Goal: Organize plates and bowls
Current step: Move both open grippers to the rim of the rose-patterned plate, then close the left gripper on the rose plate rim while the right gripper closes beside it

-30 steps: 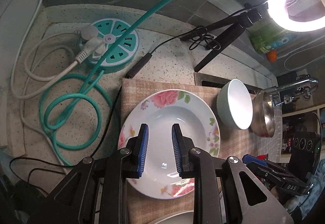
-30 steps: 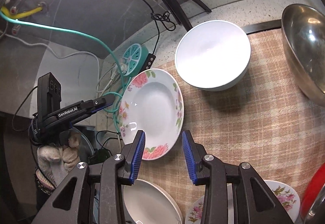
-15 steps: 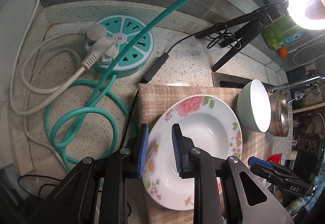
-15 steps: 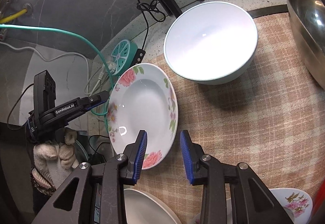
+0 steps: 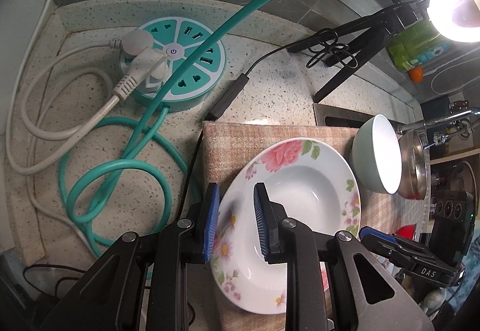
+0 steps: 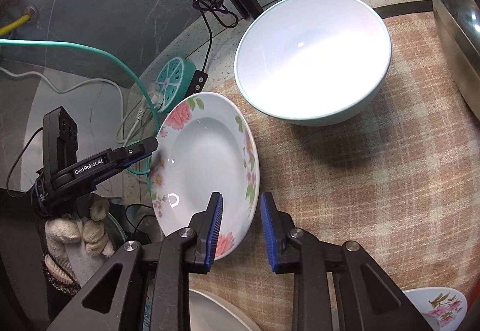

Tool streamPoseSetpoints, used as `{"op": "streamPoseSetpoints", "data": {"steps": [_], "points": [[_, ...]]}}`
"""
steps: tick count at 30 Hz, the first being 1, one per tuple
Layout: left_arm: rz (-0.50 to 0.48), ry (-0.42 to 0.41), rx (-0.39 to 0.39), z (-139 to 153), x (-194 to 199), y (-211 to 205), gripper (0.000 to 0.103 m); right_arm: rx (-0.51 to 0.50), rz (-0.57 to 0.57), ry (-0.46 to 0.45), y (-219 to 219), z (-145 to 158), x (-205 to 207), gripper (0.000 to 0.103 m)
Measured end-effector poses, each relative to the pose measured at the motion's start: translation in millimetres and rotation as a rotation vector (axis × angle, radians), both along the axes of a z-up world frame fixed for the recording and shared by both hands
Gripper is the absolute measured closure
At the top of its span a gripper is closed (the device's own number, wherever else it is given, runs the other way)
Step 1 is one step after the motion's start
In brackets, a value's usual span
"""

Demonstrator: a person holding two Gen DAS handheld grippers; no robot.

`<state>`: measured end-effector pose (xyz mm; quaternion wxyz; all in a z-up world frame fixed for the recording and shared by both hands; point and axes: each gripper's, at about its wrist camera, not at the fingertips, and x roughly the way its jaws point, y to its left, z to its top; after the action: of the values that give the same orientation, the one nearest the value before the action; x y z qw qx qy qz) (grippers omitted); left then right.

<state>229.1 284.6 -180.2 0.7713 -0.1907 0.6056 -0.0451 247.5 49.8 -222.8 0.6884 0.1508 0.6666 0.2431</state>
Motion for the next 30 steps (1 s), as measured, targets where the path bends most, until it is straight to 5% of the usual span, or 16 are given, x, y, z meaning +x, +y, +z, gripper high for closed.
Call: {"op": "streamPoseSetpoints", "data": {"steps": [30], "points": [[-0.012,-0.002,0.019,-5,-11,1,0.09,-0.026,0.0,0.032,8,-21,1,0.095]]}}
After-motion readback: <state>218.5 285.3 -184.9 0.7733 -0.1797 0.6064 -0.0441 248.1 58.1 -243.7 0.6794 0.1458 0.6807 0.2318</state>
